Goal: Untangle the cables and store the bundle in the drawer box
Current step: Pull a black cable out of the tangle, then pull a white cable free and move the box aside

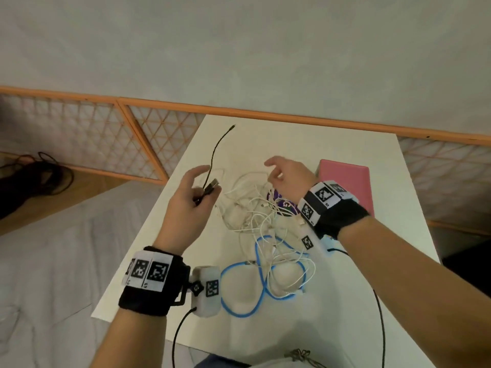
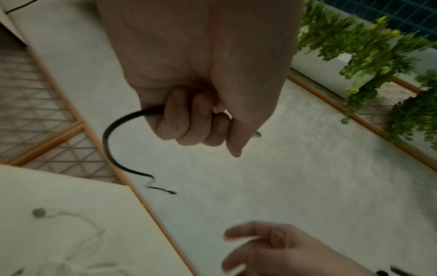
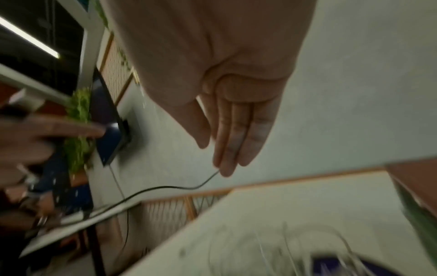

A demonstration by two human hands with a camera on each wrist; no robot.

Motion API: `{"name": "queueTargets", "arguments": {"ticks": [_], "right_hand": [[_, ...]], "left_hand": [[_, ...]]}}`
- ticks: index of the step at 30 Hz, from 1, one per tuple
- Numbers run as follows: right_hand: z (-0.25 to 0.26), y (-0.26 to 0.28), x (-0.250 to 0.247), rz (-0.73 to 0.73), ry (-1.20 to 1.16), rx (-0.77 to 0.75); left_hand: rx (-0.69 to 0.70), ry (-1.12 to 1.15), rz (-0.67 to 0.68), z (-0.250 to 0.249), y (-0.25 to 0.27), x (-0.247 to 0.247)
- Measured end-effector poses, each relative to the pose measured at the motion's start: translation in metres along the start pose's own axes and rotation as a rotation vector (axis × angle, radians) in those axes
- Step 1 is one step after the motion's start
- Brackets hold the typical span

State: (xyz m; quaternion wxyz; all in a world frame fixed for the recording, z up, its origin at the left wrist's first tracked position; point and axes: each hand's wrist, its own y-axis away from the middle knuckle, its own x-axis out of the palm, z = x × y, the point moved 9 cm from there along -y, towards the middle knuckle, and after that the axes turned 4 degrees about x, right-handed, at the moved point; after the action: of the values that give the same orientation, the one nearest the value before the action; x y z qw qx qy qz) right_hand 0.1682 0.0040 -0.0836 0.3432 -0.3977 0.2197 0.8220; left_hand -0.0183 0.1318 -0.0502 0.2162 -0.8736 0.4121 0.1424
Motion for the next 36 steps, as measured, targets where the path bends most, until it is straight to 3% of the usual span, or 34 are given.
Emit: {"name": "queueTargets", "arguments": {"ticks": [5,8,11,14,17,19,22,26,29,36], "right_hand": [[-0.055,0.022,0.110,0.431,0.371,0.154],[-0.074,0.027,0.128,0.400,0.317,0.254],[-0.084,0.035,0.135,0.383,0.252,0.342],[-0.091,0.040,0.128,0.288,0.108,0.425],[-0.099,0.049,0.100,0.020,-0.122,0.471],[-0.092,0.059,0.075,-0.177,-0.390,0.418],[-0.052,0.076,0.031,-0.346,-0.685,0.223],[-0.009,0.088,0.000,-0.422,-0.673,0.065],[0.005,0.092,-0.003,-0.416,-0.730,-0.009],[0.007,0.095,-0.002,-0.439,-0.772,-0.022]], "left_hand": [[-0.012,0.040,0.250,0.013,-0.006,0.060],[-0.085,0.037,0.369,0.028,-0.011,0.093],[-0.070,0.062,0.393,0.028,-0.014,0.107],[-0.026,0.110,0.405,0.019,-0.019,0.111],[-0.022,0.135,0.417,0.015,-0.022,0.112],[-0.034,0.187,0.406,0.015,-0.023,0.112],[-0.059,0.334,0.396,0.003,-0.019,0.115],[-0.061,0.456,0.441,-0.021,-0.017,0.125],[-0.043,0.502,0.385,-0.025,-0.024,0.120],[-0.015,0.589,0.368,-0.036,-0.026,0.111]]}}
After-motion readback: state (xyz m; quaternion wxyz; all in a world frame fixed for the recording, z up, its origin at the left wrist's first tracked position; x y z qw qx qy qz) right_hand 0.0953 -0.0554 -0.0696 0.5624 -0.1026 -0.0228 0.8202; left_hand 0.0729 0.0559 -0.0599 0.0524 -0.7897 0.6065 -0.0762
